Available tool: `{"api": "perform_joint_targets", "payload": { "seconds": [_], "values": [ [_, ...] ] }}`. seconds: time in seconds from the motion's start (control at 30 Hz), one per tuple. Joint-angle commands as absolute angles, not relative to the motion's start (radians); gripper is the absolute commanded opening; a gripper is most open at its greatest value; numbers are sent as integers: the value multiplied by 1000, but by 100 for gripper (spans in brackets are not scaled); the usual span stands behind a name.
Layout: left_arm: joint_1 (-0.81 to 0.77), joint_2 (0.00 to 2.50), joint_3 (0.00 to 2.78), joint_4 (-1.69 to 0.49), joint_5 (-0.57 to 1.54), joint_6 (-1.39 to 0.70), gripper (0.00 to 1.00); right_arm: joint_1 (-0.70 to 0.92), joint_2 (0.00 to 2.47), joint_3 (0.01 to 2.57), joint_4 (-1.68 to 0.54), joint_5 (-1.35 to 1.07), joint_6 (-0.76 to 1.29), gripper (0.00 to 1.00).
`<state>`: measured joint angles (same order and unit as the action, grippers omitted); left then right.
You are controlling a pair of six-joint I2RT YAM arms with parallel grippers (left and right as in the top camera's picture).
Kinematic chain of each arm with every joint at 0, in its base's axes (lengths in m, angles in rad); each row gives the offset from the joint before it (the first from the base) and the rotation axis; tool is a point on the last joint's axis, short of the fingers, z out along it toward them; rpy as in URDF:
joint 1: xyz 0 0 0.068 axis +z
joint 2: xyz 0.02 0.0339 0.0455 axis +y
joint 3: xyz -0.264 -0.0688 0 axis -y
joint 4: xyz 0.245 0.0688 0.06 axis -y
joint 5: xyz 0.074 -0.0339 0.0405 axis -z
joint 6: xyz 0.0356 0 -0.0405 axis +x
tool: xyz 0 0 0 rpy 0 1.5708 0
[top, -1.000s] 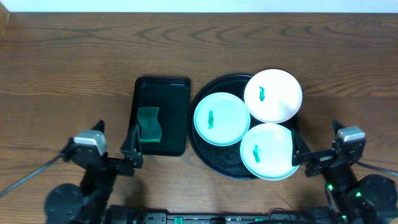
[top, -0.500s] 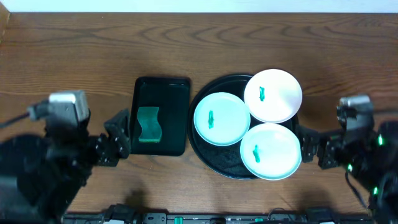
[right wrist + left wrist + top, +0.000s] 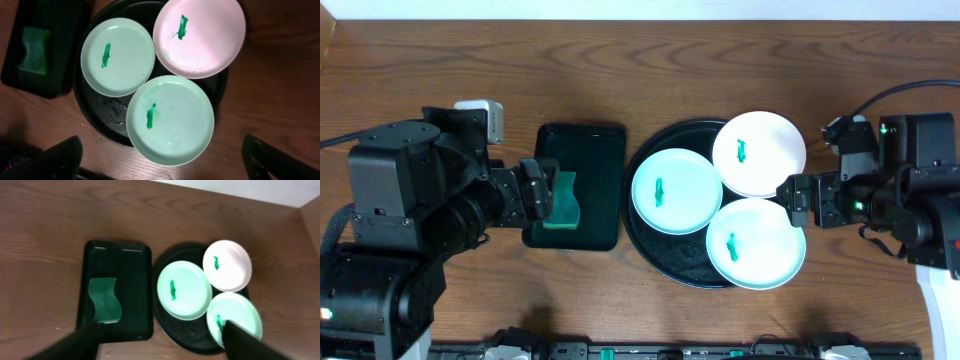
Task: Clean dirty plates on tray and stack at the side
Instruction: 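Raise both arms and move them toward the trays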
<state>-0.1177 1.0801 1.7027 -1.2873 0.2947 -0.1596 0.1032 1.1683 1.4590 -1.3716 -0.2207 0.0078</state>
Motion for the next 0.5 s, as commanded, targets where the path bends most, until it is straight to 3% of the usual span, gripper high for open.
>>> {"api": "perform_joint_targets", "payload": {
  "seconds": [0.0, 0.07, 0.13, 0.17, 0.47],
  "values": [
    [-112, 1085, 1723, -1299, 314, -155, 42, 99, 1196, 1478, -1372, -243, 13, 80],
    [-112, 1093, 1719, -1302, 314, -155, 12, 99, 1213, 1478, -1371, -239, 14, 40],
    [-112, 1102, 1713, -1302, 314, -155, 8, 99, 1236, 1478, -1357, -234, 14, 7],
    [-112, 1105, 1708, -1303, 313, -155, 7, 99, 1247, 1478, -1343, -233, 14, 1],
    [-112, 1156, 1687, -1332, 249, -183, 7, 99, 1386, 1478, -1144, -233, 108, 1]
  ]
}}
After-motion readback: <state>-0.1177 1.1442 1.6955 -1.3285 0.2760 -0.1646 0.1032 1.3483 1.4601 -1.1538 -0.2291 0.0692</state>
